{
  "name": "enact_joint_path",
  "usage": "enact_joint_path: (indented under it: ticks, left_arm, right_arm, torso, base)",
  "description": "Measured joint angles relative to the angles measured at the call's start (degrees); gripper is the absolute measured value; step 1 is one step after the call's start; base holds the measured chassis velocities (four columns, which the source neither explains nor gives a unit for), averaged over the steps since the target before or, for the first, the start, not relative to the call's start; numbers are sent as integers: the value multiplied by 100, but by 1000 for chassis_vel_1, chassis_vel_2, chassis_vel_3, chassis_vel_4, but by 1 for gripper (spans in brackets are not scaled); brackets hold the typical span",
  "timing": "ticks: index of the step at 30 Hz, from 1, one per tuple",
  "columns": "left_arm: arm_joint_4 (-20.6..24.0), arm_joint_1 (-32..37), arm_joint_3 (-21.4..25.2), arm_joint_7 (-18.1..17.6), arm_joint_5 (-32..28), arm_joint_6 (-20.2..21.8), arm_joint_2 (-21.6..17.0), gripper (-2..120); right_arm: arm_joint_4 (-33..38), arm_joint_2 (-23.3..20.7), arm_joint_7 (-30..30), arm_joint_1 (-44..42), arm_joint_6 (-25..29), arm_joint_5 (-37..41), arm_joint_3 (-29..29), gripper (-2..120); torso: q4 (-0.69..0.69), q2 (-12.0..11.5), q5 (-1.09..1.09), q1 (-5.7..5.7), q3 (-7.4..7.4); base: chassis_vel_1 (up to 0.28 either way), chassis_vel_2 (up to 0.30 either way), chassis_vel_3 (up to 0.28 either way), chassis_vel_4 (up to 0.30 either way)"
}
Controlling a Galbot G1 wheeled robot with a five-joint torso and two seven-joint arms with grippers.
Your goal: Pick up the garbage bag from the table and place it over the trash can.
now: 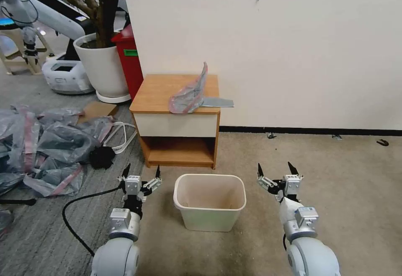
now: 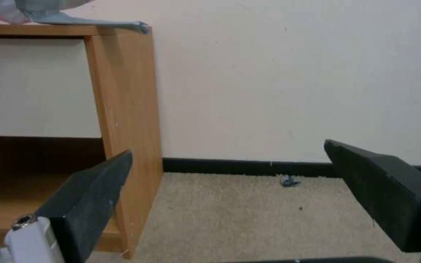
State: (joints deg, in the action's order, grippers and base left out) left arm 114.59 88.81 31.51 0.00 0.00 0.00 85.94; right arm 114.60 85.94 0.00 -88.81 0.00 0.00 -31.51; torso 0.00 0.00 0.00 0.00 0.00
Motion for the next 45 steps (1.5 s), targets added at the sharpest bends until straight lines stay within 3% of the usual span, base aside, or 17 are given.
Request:
enact_joint_path:
  ticks: [30,33,40,45]
  left_arm:
    - [34,10,9,1,-16,22,-4,100]
    - [303,104,114,-31,-212,220,-51,100]
    - [1677,598,669,-292,-1224,1224,-299,100]
    - [1610,667,759,-136,-1518,681,-621,100]
  right_arm:
    - [46,4,1,-6,-44,17,-9,100]
    - [380,48,36,-52,-320,171,-96,100]
    - [1764,247,198,-258,-1469,828,-436,100]
    - [1837,218,190,-292,-1123,1096,-392,100]
  torso:
    - [0,0,0,0,0]
    - [0,0,-2,0,0]
    - [0,0,-1,0,0]
    - [0,0,-1,0,0]
  base:
    - [0,0,0,0]
    - [0,0,0,0]
    - [0,0,0,0]
    - [0,0,0,0]
